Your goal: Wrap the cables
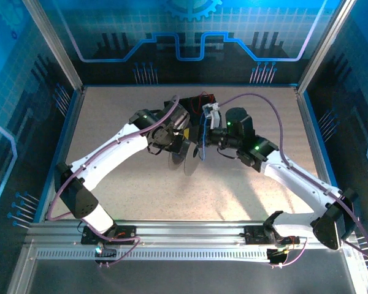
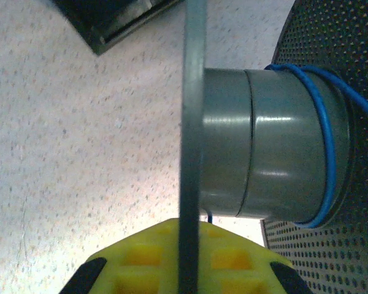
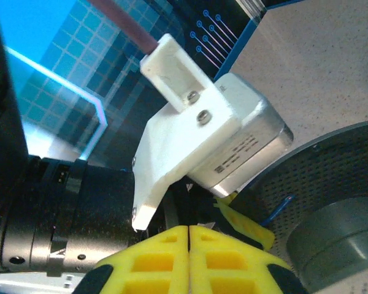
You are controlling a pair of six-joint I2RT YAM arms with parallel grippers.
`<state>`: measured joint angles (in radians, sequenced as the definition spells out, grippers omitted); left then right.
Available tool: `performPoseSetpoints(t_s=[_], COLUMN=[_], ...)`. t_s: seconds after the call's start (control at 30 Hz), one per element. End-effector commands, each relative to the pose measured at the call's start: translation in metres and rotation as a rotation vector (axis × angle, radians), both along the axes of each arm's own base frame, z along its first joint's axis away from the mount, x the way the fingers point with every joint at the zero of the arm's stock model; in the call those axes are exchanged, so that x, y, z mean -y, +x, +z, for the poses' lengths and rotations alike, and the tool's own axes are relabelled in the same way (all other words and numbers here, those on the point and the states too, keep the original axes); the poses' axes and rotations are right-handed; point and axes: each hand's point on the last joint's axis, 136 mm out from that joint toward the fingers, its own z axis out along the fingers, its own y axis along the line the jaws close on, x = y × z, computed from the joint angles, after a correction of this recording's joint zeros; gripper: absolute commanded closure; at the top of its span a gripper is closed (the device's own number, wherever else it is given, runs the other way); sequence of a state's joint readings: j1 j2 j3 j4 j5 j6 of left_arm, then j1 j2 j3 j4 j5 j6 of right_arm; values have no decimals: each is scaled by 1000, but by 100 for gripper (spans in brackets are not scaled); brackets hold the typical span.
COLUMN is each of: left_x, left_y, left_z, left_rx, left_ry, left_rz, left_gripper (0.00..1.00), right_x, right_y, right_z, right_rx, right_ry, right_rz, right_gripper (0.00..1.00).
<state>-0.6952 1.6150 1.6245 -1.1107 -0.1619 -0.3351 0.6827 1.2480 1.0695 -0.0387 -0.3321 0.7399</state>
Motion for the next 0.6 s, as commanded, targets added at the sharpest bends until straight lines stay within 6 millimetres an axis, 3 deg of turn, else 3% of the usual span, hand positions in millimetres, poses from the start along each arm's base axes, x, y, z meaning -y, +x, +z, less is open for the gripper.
performPoseSetpoints(t_s=[0.0,0.2,0.33,0.53,0.57], left_x=[-21,-50,-55,-56,-57], left_y=[26,45,55,56,56], left_z=[11,24,35,46,48], left_rx=[53,88,116,163,170], left_ry=[-51,-105,-151,-170,-171], left_rz=[194,330,366,350,347], left_gripper=[100,100,100,100,100], right_x=[-35,-64,-72,-71,-70], right_y=[-50,-76,-73,-65,-63], right_z=[47,6,-13,-3,-2], right_rx=[186,242,250,266,265], right_ry=[71,14,-10,-9,-10], right_rz=[189,261,252,230,227], right_gripper=[100,100,100,100,94])
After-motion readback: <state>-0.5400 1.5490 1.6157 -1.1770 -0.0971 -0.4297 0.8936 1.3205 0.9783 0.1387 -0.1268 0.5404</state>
